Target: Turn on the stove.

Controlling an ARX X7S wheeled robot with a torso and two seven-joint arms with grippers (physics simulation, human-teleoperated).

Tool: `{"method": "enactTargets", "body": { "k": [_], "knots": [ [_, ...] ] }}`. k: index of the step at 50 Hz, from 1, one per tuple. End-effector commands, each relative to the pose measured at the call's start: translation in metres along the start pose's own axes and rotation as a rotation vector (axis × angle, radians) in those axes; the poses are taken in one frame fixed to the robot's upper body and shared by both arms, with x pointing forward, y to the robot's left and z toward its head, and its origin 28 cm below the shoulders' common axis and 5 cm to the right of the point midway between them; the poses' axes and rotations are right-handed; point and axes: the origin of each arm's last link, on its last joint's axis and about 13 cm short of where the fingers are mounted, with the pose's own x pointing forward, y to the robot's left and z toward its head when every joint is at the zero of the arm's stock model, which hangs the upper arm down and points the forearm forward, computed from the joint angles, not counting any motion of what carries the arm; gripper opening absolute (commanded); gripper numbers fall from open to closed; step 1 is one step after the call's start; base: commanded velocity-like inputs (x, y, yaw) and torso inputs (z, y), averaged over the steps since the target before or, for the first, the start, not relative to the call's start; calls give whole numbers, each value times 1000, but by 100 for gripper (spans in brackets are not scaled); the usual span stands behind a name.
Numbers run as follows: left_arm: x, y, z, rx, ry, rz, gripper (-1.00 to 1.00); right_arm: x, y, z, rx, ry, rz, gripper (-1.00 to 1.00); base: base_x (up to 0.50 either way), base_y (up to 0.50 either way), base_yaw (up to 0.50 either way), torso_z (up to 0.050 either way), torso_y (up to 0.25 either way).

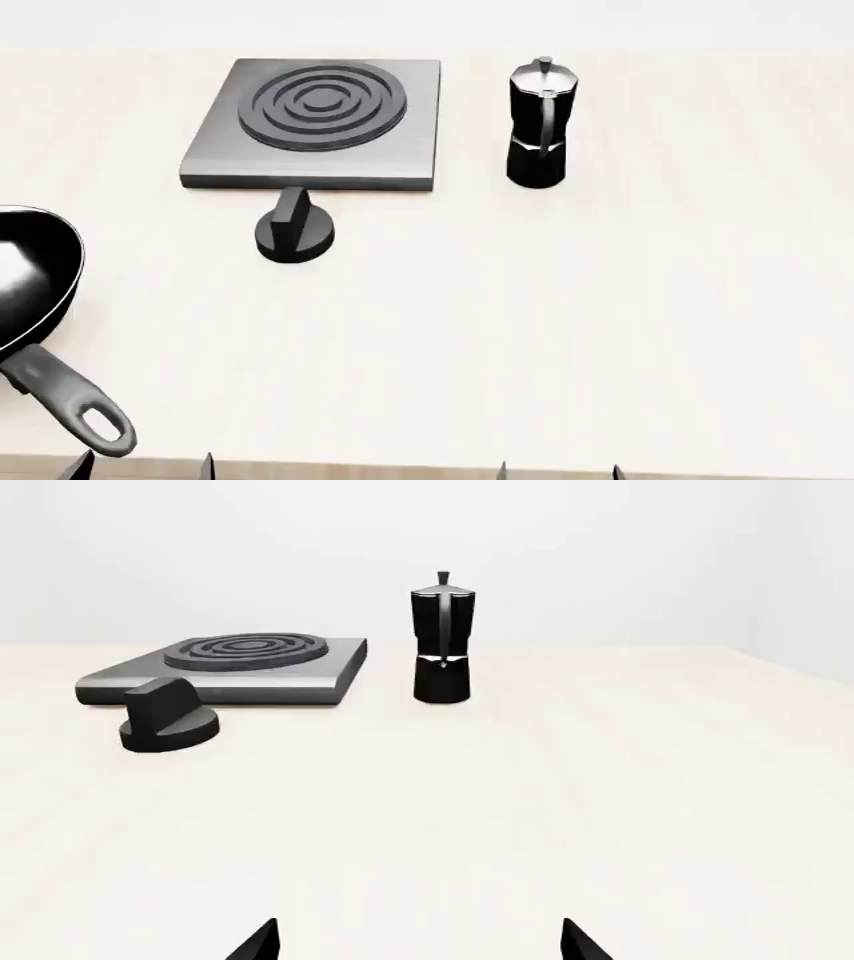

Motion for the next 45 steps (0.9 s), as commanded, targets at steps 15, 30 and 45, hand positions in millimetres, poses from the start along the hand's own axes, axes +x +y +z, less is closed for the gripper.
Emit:
{"method": "enactTargets", "body": {
  "k": [15, 30, 45],
  "knots": [
    [-2, -2, 0, 31, -5, 4, 100, 0, 1, -1, -26, 22, 0, 100, 0, 0, 0, 0, 0],
    [-10, -3, 33, 62, -54, -16, 100, -10, 1, 38, -20, -41, 27, 100, 0, 0, 0, 0, 0],
    [-15, -4, 60, 86, -97, -33, 100, -17, 8, 81, -83, -132, 60, 100, 0, 0, 0, 0, 0]
  ]
}}
